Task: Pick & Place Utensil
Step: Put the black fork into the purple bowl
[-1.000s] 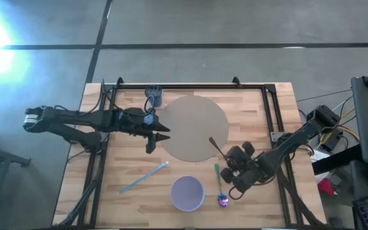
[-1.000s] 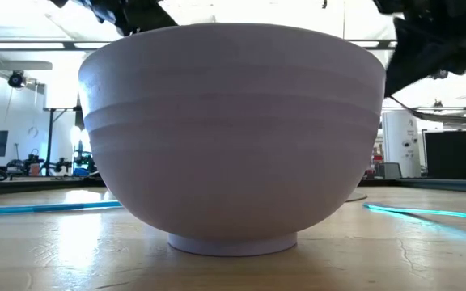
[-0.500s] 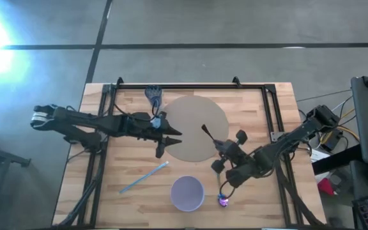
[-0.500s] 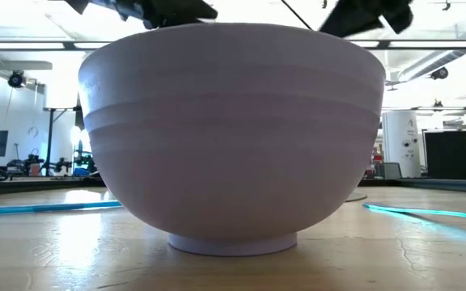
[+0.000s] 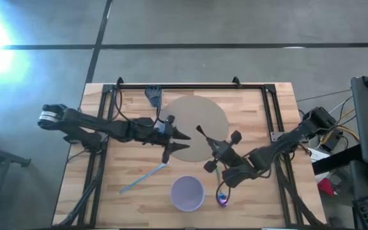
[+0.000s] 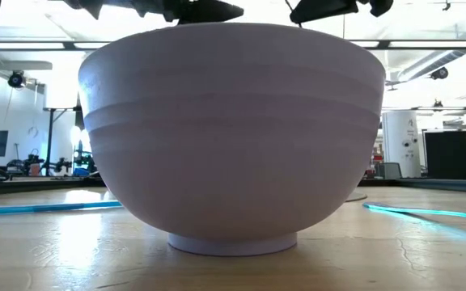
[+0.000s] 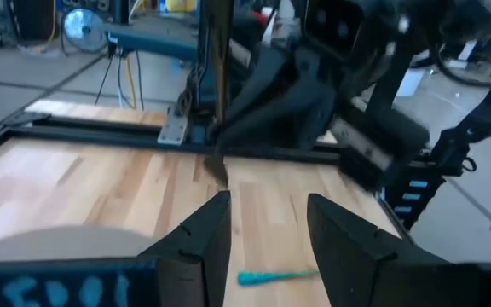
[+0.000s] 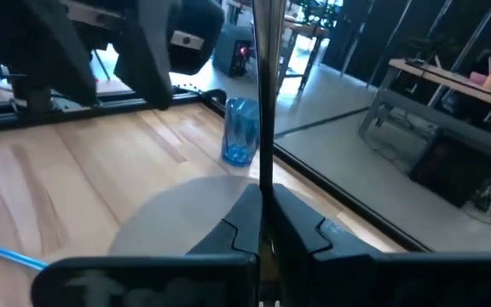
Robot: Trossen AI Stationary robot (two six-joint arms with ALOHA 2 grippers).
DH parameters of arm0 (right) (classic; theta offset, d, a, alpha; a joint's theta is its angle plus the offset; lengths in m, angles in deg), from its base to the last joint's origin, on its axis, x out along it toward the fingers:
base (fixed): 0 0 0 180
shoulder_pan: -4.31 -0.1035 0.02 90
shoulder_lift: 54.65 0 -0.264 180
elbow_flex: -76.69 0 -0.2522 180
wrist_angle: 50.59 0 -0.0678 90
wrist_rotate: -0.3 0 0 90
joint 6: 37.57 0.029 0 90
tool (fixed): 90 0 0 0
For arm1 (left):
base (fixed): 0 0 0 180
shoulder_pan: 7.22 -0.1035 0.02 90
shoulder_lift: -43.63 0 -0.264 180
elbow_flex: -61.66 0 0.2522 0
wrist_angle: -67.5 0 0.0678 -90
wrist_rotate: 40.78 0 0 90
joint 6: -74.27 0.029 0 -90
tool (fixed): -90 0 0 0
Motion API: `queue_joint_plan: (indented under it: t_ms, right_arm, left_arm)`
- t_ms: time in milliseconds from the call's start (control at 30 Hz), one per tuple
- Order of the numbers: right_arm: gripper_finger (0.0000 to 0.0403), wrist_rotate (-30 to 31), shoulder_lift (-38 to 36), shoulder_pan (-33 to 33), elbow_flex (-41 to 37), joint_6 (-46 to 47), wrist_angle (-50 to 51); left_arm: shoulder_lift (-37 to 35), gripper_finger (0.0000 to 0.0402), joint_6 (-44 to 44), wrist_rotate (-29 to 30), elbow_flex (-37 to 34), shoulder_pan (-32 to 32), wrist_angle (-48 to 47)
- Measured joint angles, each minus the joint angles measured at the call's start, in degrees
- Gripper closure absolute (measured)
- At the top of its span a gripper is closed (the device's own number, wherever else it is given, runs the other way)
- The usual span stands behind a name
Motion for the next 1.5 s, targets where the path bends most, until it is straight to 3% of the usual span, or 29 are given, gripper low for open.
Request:
queue_joint_plan:
  t_ms: [300,600,900,1200,1500]
  right_arm:
    - [0.0392,1.9,4.8,1.4,0.0,-1.0,-5.6]
    - [0.0392,3.6,8.5,3.0,0.0,-10.7,-17.8]
    - [0.0392,2.1,9.7,4.8,0.0,-10.5,-19.8]
    - [0.0392,1.2,10.0,4.9,0.0,-10.7,-20.2]
    - [0.0392,0.8,9.9,5.3,0.0,-10.7,-20.4]
  left_arm:
    - [2.1,0.0254,1.2,3.8,0.0,0.0,4.2]
    - [2.7,0.0254,1.7,7.8,0.0,0.0,5.2]
    - [2.7,0.0254,1.7,8.6,0.0,0.0,6.4]
    - [2.7,0.0254,1.6,14.6,0.0,-0.1,8.5]
    - [2.7,0.0257,1.7,14.5,0.0,0.0,11.8]
